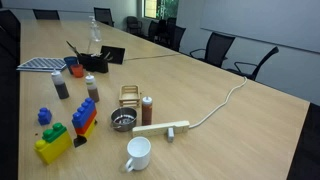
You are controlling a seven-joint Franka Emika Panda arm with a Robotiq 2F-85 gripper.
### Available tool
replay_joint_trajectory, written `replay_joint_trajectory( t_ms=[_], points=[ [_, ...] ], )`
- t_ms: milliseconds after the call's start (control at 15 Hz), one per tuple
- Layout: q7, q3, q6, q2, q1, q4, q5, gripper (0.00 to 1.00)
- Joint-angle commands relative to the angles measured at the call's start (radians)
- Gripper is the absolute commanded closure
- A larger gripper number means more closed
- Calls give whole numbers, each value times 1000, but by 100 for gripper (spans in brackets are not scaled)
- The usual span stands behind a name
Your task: Put the blue building block on the right most stack of blocks
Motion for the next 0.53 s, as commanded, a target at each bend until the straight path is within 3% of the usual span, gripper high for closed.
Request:
replay_joint_trajectory(
  t_ms=[0, 467],
  points=[
    [-8, 18, -5, 1, -23, 3, 7, 0],
    [-14, 130, 156, 75, 20, -38, -32, 0]
  ],
)
